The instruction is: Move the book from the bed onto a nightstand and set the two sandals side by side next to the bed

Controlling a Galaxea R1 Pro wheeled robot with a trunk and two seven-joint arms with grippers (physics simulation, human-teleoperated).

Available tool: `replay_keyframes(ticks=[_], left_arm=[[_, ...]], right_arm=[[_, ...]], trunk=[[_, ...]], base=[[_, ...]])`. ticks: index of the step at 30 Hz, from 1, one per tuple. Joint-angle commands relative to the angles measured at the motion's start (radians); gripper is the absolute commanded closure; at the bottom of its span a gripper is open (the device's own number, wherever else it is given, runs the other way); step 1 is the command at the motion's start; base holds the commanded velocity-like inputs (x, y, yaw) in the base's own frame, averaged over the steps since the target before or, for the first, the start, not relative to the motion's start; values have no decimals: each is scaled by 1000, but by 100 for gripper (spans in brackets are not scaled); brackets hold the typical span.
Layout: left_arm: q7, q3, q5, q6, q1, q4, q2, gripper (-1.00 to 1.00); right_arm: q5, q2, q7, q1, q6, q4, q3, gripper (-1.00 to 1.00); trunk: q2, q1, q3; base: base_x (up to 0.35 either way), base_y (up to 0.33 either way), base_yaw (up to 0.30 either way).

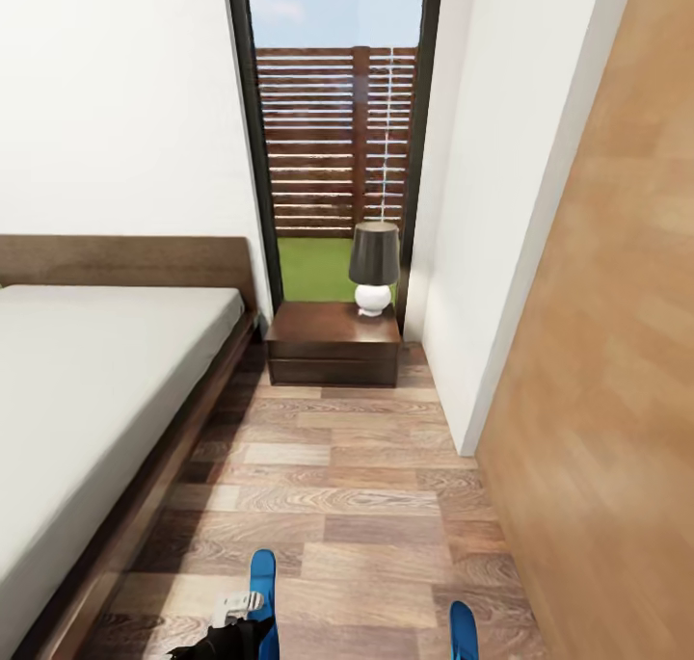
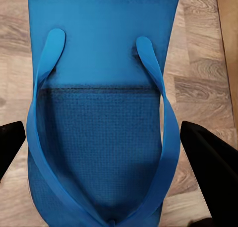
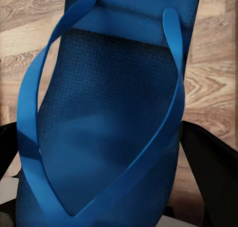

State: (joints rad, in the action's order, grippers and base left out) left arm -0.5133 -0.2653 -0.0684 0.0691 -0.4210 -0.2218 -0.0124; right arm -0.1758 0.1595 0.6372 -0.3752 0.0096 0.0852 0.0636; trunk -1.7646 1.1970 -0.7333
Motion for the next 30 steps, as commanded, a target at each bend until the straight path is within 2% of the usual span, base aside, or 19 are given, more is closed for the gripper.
replay_keyframes(ticks=[1,30], left_arm=[[-4,-6,-7,5,-1,1,0,100],[-4,-6,-7,5,-1,1,0,100]], right_arm=[[-1,0,5,-1,1,-1,7,100],[-2,0,6,-1,1,-1,7,100]], trunk=[[0,0,-1],[0,0,-1]], base=[[322,-75,0],[322,-58,0]])
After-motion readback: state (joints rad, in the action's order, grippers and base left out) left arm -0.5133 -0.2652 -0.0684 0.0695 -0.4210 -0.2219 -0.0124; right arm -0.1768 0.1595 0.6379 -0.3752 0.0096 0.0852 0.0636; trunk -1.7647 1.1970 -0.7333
